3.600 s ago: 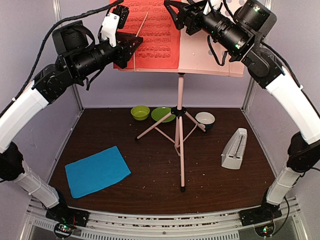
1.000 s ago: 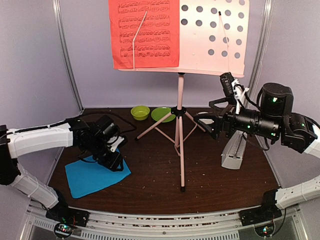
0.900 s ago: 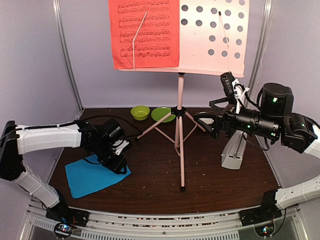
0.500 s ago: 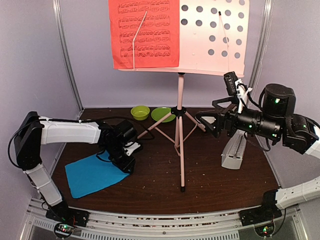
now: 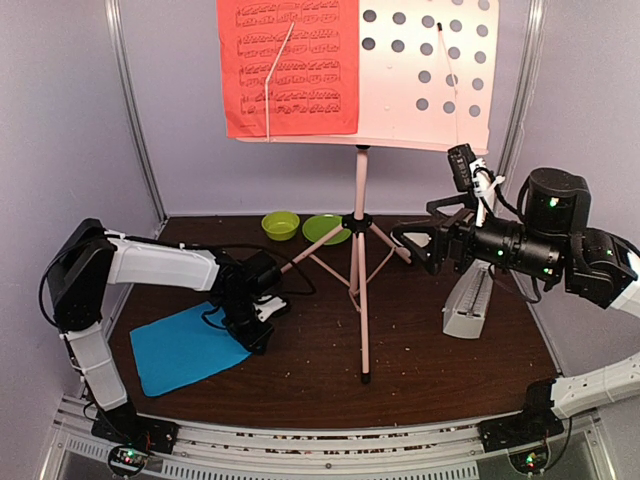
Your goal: Set up the instrument practice props
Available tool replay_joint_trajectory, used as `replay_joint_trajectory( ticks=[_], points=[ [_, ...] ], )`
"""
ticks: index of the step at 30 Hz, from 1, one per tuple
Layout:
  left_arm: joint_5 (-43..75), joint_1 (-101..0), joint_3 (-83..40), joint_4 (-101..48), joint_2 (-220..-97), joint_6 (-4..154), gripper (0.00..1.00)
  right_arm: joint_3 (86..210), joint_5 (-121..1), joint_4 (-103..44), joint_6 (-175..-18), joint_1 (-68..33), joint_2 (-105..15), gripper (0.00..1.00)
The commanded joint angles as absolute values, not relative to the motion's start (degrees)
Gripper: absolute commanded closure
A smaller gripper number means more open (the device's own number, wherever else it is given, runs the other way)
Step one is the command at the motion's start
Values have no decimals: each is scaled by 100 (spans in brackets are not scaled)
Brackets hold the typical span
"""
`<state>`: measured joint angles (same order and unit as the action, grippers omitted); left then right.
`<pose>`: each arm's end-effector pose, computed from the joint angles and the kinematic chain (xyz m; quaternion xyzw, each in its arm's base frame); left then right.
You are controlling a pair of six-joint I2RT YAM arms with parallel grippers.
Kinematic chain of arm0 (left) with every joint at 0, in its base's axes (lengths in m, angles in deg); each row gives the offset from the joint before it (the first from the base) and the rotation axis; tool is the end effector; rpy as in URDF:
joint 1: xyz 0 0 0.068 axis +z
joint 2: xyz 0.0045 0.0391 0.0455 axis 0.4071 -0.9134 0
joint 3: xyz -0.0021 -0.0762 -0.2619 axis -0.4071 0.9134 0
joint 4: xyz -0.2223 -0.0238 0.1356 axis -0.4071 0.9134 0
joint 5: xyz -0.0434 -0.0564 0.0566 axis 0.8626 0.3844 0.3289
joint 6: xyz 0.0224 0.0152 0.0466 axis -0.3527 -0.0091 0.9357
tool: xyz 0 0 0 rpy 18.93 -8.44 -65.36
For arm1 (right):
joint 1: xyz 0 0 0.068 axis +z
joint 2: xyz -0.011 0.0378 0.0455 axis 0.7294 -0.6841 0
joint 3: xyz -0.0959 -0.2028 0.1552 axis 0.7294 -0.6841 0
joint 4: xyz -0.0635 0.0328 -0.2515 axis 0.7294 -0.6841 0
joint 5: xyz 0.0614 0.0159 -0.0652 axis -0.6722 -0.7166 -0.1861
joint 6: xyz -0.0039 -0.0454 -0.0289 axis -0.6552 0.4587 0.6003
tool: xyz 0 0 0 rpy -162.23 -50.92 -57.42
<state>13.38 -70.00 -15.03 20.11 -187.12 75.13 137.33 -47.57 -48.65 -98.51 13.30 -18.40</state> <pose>0.2254 -0.2382 0.1557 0.2981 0.9513 -0.0722 0.0300 0.1043 0.1755 0.4156 -0.3036 0.6969 0.3420 0.5524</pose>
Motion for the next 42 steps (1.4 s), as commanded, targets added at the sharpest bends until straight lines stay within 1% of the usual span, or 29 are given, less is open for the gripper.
replay_joint_trajectory(
  ticks=[1,7,10,14,23,28,32,35,42],
  points=[
    [1114,-7030,-1633,1961,-18852,7654,82,13706,-4633,-4886,-9856,1365,-1778,0],
    [1032,-7087,-1574,1963,-18932,7700,93,13698,-4601,-4905,-9842,1365,-1764,0],
    [1050,-7136,-1533,1968,-18987,7712,100,13696,-4602,-4930,-9833,1369,-1761,0],
    [1259,-7145,-1575,1980,-18836,7689,100,13657,-4618,-4925,-9821,1369,-1735,0],
    [1931,-7241,-1765,2531,-17400,7958,100,13243,-4934,-4721,-9450,1368,-1474,0],
    [2784,-7418,-1804,2757,-16546,8216,100,12942,-5317,-4651,-9263,1371,-1303,0],
    [3730,-7608,-2086,2858,-15917,8347,100,12791,-5596,-4673,-9179,1364,-1252,0],
    [4213,-7790,-2311,2864,-15494,8201,100,12774,-5847,-4703,-9165,1372,-1259,1],
    [5101,-7988,-3222,3341,-15297,7816,100,12772,-6483,-4626,-9101,1403,-1277,2]
  ],
)
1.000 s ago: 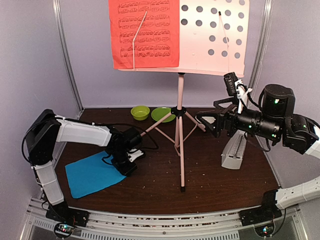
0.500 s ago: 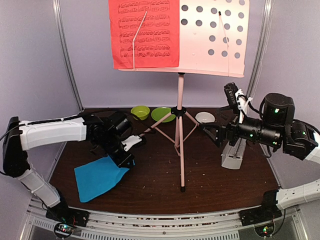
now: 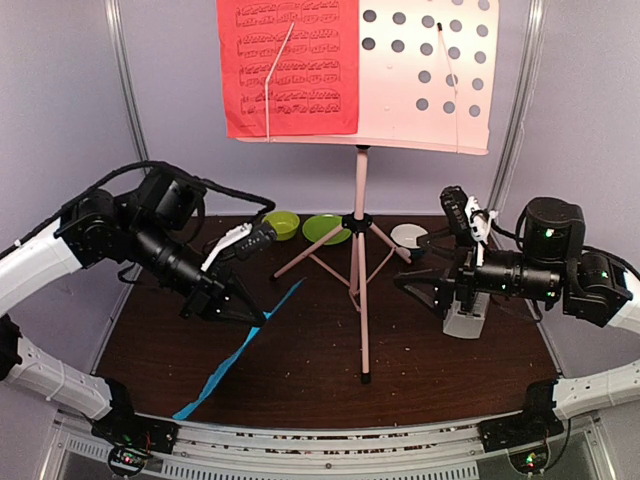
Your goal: Set up the instrument practice props
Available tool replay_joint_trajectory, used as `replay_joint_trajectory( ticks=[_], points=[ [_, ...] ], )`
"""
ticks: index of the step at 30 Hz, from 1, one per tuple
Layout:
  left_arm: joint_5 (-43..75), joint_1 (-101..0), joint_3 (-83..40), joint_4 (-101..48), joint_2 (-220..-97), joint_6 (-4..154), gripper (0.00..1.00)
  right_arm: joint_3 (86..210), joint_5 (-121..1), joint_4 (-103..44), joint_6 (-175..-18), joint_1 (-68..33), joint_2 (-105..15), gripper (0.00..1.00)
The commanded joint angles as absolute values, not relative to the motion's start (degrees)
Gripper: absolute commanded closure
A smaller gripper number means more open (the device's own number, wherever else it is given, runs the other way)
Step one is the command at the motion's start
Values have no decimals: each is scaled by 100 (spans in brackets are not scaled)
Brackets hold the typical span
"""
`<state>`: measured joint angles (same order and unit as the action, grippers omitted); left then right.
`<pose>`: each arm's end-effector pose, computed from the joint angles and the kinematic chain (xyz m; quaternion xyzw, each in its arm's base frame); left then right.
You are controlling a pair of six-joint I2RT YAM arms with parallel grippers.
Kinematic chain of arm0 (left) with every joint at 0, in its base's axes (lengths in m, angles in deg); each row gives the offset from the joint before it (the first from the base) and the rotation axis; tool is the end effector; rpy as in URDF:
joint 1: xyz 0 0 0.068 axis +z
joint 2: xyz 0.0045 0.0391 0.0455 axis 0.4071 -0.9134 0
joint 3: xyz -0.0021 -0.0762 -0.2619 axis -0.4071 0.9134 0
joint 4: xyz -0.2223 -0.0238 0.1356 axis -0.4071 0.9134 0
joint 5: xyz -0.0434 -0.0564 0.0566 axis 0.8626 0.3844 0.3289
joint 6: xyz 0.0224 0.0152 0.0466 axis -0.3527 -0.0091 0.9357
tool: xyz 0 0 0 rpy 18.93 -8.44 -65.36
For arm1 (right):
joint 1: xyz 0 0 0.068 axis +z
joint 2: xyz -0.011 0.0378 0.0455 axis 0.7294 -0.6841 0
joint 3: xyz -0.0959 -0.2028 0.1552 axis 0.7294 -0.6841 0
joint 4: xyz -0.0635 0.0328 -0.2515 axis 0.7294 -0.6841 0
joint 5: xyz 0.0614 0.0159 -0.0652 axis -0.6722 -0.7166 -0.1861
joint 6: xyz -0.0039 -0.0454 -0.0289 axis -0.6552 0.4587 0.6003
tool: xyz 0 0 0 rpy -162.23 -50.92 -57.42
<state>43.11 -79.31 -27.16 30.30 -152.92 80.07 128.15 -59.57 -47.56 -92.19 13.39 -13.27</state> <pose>0.1169 -0.2048 0.3799 0.4670 0.7612 -0.4222 0.1554 0.0911 0.1682 0.3790 -0.4081 0.6604 0.3695 0.5106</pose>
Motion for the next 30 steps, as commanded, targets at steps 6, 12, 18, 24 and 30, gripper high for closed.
replay_joint_trajectory(
  ticks=[6,12,18,24,30],
  points=[
    [5545,-8124,-4250,3698,-15417,7569,100,12923,-6841,-4773,-8924,1523,-1219,2],
    [5835,-8220,-4816,3851,-15583,7482,100,13393,-7075,-5123,-8740,1709,-1452,4],
    [5871,-8378,-5180,3866,-15804,7469,100,14007,-7226,-5479,-8523,2020,-1897,6],
    [5919,-8536,-5481,3862,-15994,7413,100,14569,-7523,-5616,-8280,2180,-2401,6],
    [5985,-8655,-5568,3753,-16052,7317,100,14966,-7739,-5511,-8125,2332,-2901,7]
  ],
)
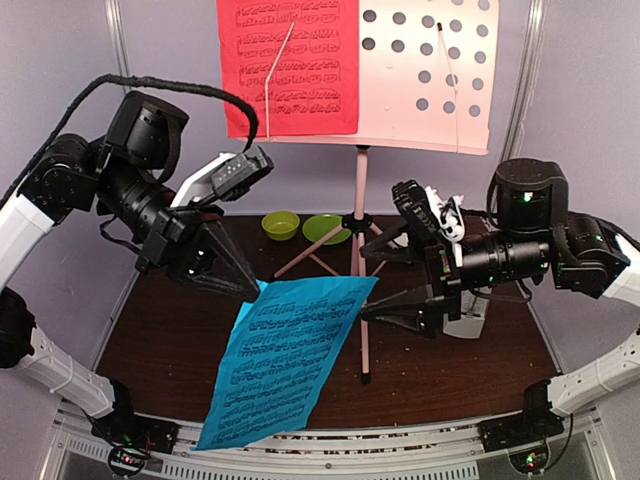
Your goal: Set up the instrument practice props
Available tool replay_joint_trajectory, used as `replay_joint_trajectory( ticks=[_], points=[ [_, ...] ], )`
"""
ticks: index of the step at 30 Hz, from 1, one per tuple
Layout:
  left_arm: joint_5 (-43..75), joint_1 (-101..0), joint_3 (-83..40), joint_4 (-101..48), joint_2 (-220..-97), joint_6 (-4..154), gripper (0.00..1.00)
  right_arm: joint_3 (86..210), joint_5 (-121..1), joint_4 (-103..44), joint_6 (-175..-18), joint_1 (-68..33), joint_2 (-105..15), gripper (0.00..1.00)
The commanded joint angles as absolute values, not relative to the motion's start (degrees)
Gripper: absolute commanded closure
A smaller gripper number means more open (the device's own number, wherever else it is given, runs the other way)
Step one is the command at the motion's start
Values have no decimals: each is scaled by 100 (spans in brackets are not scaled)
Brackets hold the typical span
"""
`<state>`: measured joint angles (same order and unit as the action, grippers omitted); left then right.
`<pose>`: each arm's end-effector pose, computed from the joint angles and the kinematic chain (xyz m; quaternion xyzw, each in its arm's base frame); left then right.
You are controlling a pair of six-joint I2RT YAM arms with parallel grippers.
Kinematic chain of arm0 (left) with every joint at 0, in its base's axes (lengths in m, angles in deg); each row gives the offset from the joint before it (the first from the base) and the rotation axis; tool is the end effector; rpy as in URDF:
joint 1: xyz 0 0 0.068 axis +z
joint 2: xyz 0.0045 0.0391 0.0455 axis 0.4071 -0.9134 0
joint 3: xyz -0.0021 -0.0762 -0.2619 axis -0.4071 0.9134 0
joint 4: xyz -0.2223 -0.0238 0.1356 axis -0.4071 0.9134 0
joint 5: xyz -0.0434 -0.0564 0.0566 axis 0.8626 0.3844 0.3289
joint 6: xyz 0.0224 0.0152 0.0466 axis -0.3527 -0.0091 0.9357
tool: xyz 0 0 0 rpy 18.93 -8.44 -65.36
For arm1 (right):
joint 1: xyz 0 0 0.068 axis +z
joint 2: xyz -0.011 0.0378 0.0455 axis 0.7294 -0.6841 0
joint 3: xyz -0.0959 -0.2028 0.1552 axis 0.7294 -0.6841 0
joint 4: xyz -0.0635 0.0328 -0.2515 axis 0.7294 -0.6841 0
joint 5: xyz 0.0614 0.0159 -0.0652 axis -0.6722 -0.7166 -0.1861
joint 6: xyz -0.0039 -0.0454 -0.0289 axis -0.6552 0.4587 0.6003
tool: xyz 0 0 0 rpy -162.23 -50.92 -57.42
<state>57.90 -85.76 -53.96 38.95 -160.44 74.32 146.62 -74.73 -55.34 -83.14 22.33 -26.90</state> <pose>0.0858 -0.2171 0.4796 0.5116 0.6539 -0.5484 0.0994 0.0697 0.2210 0.4287 -0.5699 0.5422 0.4428 0.4303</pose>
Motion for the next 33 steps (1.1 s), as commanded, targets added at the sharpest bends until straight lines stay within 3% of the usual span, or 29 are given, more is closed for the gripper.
replay_joint_trajectory(
  ticks=[1,19,28,33],
  points=[
    [6018,-8664,-5551,3738,-16053,7313,100,15023,-7761,-5504,-8116,2358,-2971,7],
    [6183,-8809,-5421,3489,-16053,7220,100,16061,-7941,-6043,-7682,2853,-3987,13],
    [6213,-8809,-5349,3484,-16062,7274,100,16516,-7963,-6363,-7489,3014,-4314,30],
    [6219,-8809,-5239,3381,-16062,7294,100,16620,-7985,-6440,-7451,3087,-4416,48]
  ],
)
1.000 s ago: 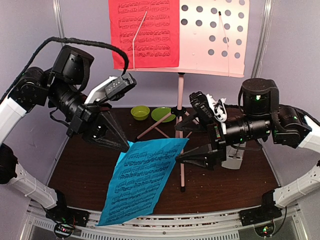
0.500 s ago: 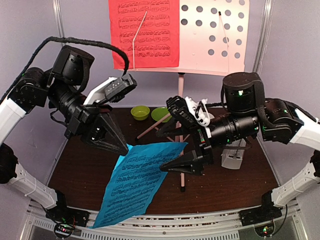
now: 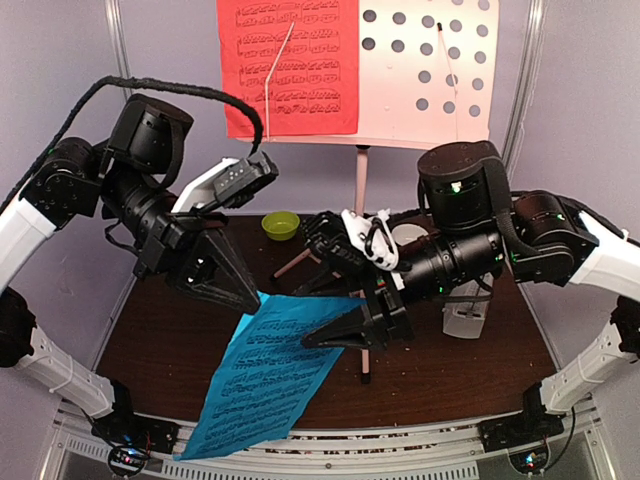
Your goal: Set up the instrument practice props
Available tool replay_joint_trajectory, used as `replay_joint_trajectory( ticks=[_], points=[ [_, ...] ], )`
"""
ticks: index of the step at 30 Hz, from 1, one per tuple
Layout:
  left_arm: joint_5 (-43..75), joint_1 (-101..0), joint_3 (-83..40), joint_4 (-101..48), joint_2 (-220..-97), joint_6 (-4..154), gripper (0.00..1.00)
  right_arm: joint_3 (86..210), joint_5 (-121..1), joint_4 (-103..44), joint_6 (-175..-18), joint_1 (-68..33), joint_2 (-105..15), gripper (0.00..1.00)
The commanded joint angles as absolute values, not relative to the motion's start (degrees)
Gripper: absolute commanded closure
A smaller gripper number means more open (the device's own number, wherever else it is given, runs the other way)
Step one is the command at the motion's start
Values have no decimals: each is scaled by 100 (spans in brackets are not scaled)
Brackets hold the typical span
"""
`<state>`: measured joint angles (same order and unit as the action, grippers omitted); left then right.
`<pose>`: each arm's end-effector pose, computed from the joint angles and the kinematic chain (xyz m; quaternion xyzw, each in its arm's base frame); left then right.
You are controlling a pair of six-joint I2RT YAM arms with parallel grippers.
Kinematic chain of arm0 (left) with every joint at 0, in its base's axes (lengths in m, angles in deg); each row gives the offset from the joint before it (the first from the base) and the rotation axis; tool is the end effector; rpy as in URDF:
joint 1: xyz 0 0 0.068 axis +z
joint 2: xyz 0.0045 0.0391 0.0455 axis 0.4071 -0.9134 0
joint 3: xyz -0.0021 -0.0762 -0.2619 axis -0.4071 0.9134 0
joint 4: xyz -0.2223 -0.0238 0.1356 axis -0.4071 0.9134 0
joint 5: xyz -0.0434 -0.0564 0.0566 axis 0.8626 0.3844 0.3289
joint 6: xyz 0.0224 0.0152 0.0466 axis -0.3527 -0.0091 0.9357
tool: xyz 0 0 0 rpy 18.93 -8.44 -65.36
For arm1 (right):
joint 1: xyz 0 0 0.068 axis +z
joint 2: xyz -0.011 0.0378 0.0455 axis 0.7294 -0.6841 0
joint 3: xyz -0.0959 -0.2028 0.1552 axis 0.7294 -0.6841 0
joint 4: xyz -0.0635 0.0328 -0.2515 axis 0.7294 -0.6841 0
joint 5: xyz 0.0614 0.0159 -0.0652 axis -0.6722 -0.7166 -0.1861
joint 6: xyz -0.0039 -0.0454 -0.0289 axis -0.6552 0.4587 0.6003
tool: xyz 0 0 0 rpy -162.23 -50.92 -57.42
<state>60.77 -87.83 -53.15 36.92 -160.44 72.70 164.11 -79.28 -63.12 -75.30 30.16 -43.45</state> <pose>0.0779 -0.2227 0.4794 0.5214 0.6331 -0.5675 0.0732 0.0510 0.2924 0.4453 -0.6667 0.4697 0.4487 0.3655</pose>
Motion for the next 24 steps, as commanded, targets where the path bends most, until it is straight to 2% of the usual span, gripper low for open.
replay_joint_trajectory(
  ticks=[1,7,9,10,12,15,18,19,20,24],
  points=[
    [6197,-8809,-5241,3367,-16062,7299,100,16623,-7985,-6437,-7472,3095,-4415,52],
    [5956,-8809,-5241,3287,-16070,7390,100,16600,-7804,-6428,-7619,3107,-4379,82],
    [5674,-8810,-5267,3269,-16071,7435,100,16548,-7674,-6362,-7718,3104,-4309,96],
    [5436,-8810,-5276,3264,-16064,7445,100,16499,-7585,-6311,-7778,3098,-4235,100],
    [4937,-8787,-5361,3203,-16077,7426,98,16297,-7497,-6049,-8000,3021,-3933,100],
    [4362,-8629,-5416,2804,-16007,7266,57,15646,-7471,-5301,-8555,2766,-3228,100],
    [3802,-8426,-5127,2264,-15670,7261,29,15090,-7176,-4830,-8931,2546,-2555,100],
    [3565,-8356,-4980,2109,-15523,7299,12,15025,-7052,-4798,-9001,2503,-2383,100],
    [3366,-8228,-4805,1924,-15355,7311,4,14984,-6911,-4808,-9017,2467,-2209,100],
    [3052,-7877,-3900,999,-14678,7119,2,15012,-6425,-4937,-9087,2371,-1687,100]
  ],
)
